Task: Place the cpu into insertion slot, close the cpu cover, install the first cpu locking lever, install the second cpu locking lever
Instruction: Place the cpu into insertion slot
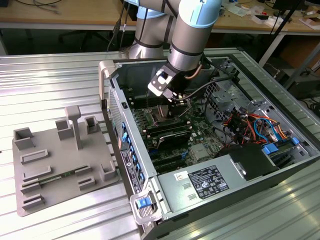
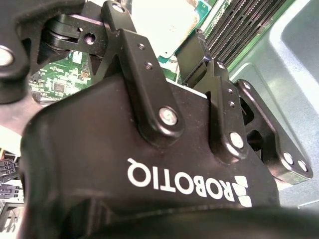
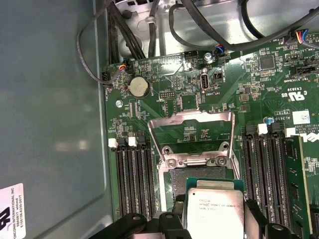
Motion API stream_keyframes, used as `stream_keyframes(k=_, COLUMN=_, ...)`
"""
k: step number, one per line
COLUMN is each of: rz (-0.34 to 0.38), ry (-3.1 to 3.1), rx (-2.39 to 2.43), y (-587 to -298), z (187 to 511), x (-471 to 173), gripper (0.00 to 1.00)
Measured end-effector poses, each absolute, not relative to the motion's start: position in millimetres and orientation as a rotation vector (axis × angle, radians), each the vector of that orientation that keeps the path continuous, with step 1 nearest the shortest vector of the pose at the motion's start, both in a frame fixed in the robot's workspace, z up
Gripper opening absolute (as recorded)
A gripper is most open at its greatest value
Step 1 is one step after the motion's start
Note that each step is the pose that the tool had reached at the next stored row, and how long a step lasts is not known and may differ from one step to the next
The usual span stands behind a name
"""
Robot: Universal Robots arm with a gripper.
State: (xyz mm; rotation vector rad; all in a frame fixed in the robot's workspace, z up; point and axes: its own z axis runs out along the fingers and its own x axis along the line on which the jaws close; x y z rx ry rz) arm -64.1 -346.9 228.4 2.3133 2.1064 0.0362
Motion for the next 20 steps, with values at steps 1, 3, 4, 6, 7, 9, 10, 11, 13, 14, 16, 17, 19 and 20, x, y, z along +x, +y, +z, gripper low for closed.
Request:
stream_keyframes(k=1, rz=0.036, ry=2.104, rx=2.315, y=-346.9, z=228.3, x=-64.2, gripper=0.55)
stream_keyframes(k=3, rz=0.036, ry=2.102, rx=2.318, y=-346.9, z=228.3, x=-64.2, gripper=0.55)
stream_keyframes(k=4, rz=0.036, ry=2.100, rx=2.319, y=-346.9, z=228.3, x=-64.2, gripper=0.55)
stream_keyframes(k=6, rz=0.036, ry=2.096, rx=2.322, y=-346.9, z=228.3, x=-64.2, gripper=0.55)
stream_keyframes(k=7, rz=0.036, ry=2.090, rx=2.328, y=-346.9, z=228.3, x=-64.2, gripper=0.55)
stream_keyframes(k=9, rz=0.036, ry=2.088, rx=2.330, y=-346.9, z=228.3, x=-64.2, gripper=0.55)
stream_keyframes(k=10, rz=0.036, ry=2.086, rx=2.331, y=-346.9, z=228.3, x=-64.2, gripper=0.55)
stream_keyframes(k=11, rz=0.036, ry=2.085, rx=2.332, y=-346.9, z=228.3, x=-64.2, gripper=0.55)
stream_keyframes(k=13, rz=0.036, ry=2.083, rx=2.334, y=-346.9, z=228.3, x=-64.1, gripper=0.55)
stream_keyframes(k=14, rz=0.036, ry=2.081, rx=2.335, y=-346.9, z=228.3, x=-64.2, gripper=0.55)
stream_keyframes(k=16, rz=0.036, ry=2.079, rx=2.338, y=-346.9, z=228.3, x=-64.2, gripper=0.55)
stream_keyframes(k=17, rz=0.036, ry=2.077, rx=2.339, y=-346.9, z=228.3, x=-64.2, gripper=0.55)
stream_keyframes(k=19, rz=0.036, ry=2.075, rx=2.341, y=-346.9, z=228.2, x=-64.2, gripper=0.55)
stream_keyframes(k=20, rz=0.036, ry=2.073, rx=2.342, y=-346.9, z=228.3, x=-64.2, gripper=0.55)
